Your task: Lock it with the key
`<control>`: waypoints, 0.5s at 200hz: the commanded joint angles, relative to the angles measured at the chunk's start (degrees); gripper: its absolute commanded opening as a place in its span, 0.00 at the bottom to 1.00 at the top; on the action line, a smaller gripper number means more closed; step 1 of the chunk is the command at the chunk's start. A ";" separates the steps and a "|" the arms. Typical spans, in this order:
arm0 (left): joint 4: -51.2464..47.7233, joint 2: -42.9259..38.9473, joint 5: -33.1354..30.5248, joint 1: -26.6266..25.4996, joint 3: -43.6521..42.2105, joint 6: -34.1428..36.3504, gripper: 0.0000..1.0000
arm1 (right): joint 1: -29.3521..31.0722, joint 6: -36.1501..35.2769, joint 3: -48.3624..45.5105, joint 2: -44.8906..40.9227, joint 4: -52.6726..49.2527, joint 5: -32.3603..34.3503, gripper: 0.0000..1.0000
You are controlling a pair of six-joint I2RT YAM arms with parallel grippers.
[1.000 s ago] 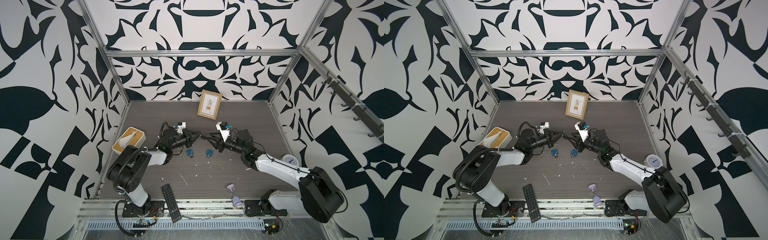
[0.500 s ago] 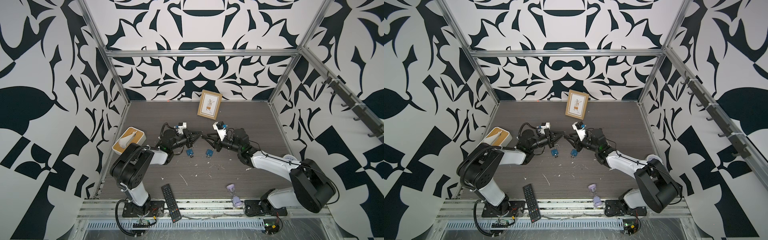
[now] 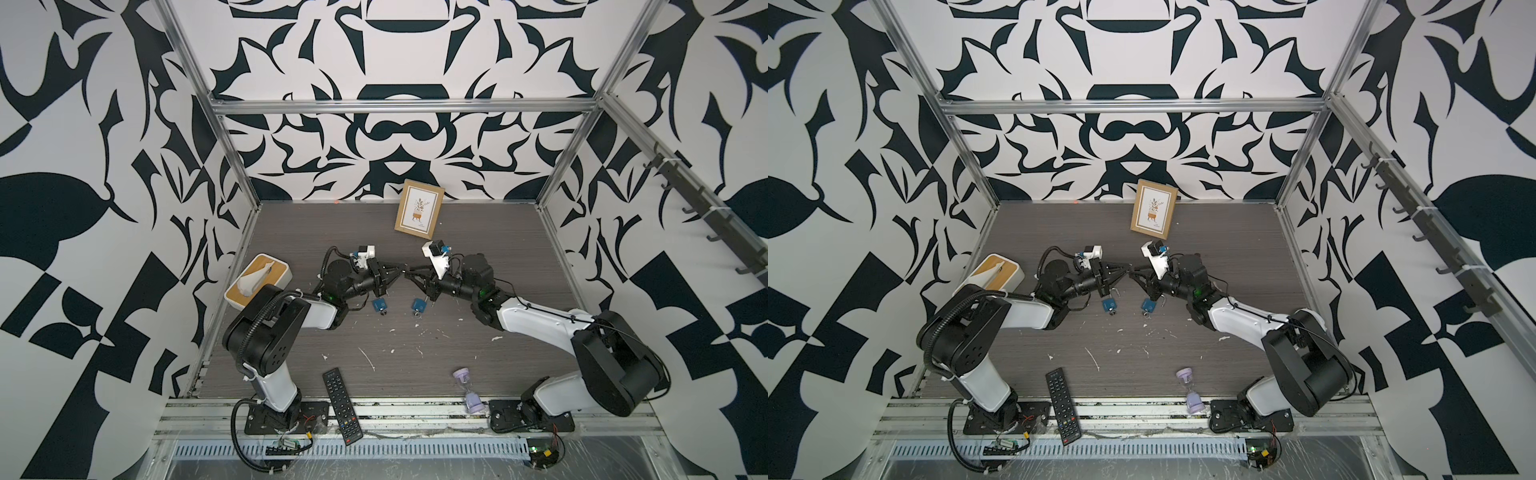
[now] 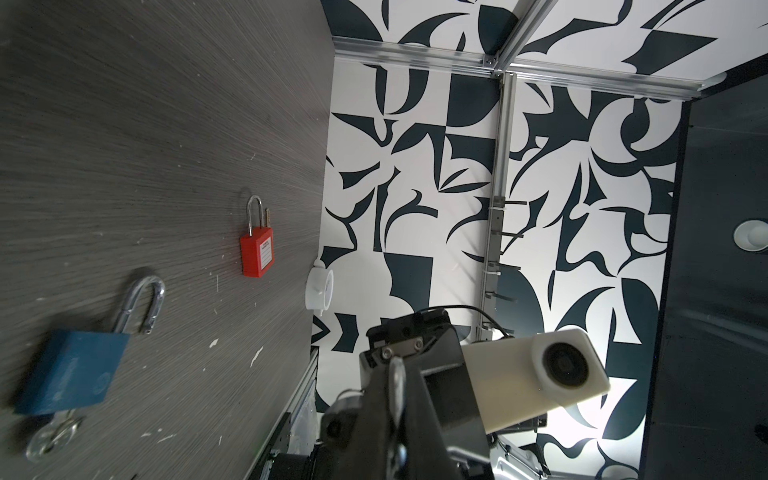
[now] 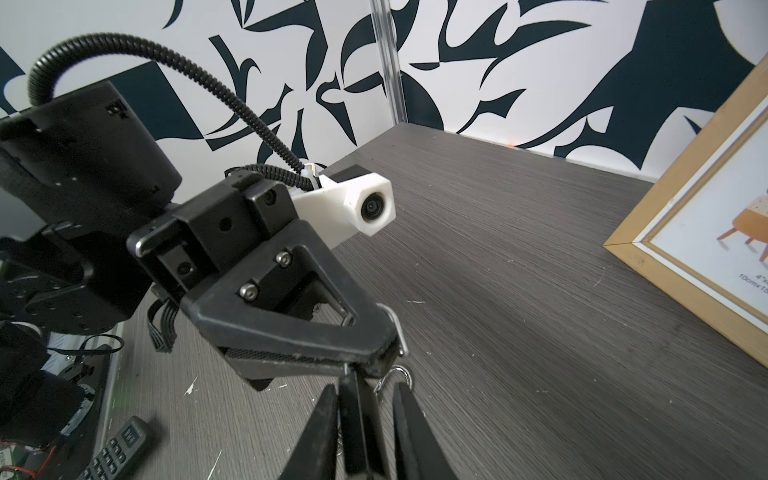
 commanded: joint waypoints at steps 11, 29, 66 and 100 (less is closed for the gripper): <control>4.34 0.69 0.95 -0.23 -0.16 -0.93 0.00 | 0.33 0.88 2.01 -0.21 1.78 -1.29 0.26; 4.75 0.84 0.75 -0.26 -0.23 -1.18 0.00 | 0.26 0.96 1.95 -0.59 0.58 -1.42 0.28; 5.25 1.56 1.06 -0.22 0.43 -1.55 0.00 | 0.33 0.54 0.36 -1.98 -0.85 -1.22 0.27; 5.26 2.18 1.28 -0.46 0.95 -1.55 0.00 | 0.33 0.80 -0.42 -2.48 -0.25 -1.02 0.21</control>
